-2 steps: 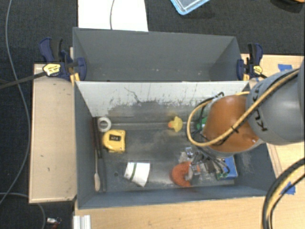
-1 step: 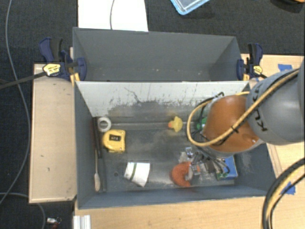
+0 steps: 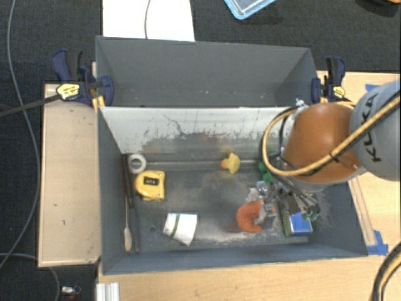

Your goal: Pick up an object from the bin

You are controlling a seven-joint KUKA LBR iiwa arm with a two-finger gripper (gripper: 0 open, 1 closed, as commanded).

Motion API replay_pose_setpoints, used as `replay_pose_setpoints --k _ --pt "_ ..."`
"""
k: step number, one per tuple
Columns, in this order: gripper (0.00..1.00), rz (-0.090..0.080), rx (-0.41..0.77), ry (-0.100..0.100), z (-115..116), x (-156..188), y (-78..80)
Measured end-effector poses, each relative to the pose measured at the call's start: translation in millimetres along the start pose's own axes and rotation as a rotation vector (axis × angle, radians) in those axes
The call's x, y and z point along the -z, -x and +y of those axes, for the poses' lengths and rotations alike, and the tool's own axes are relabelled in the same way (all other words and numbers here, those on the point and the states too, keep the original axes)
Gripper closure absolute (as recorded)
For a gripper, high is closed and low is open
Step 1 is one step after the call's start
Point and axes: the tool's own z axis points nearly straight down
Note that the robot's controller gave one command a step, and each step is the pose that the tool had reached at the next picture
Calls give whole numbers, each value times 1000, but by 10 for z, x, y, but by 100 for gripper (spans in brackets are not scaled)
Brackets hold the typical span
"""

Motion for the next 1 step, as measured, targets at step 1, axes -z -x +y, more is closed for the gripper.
replay_pose_setpoints --k 1 --pt "100 3 -2 1 64 751 -29"
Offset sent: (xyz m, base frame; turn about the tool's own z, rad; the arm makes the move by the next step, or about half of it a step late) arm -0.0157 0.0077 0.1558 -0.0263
